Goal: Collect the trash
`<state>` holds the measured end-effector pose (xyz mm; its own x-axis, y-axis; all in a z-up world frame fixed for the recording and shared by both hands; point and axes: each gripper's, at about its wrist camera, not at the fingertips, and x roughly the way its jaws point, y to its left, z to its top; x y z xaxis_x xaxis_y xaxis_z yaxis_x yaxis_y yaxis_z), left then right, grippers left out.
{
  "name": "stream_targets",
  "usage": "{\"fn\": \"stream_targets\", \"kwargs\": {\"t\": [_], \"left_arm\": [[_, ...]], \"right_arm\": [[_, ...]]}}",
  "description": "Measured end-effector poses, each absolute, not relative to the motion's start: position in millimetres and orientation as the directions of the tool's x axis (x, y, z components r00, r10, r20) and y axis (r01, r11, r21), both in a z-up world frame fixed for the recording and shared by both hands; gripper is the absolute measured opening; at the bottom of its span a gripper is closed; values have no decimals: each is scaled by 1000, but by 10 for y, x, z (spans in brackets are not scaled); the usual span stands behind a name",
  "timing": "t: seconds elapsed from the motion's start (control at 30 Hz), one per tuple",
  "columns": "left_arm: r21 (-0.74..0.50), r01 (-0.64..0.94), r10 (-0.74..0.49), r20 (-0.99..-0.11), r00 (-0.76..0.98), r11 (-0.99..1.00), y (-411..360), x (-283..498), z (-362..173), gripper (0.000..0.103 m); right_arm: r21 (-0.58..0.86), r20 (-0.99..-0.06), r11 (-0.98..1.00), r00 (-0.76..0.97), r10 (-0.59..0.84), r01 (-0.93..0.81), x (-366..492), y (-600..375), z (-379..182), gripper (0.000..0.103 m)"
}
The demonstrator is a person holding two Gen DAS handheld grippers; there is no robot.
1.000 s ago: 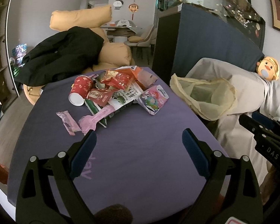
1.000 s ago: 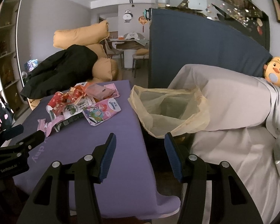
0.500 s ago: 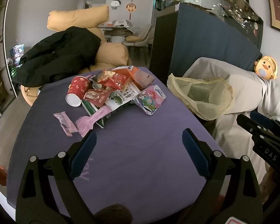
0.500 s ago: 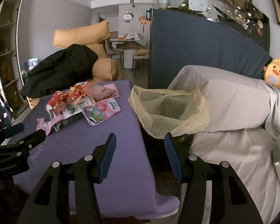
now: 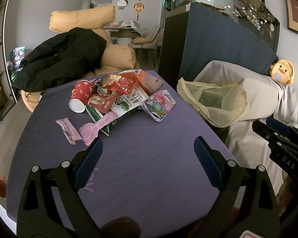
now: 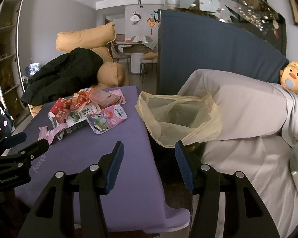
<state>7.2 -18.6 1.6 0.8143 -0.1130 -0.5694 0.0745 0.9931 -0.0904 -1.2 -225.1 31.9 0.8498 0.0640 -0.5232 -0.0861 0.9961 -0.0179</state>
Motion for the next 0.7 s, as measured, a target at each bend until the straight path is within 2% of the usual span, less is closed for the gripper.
{"fn": "stream_targets", "kwargs": {"t": [0.7], "left_arm": [[-109,84,-132,-579,805,991,-182,119,18,88]], "right_arm": [[-4,-543,996,837,73,-89,44,-2280,295,51]]}}
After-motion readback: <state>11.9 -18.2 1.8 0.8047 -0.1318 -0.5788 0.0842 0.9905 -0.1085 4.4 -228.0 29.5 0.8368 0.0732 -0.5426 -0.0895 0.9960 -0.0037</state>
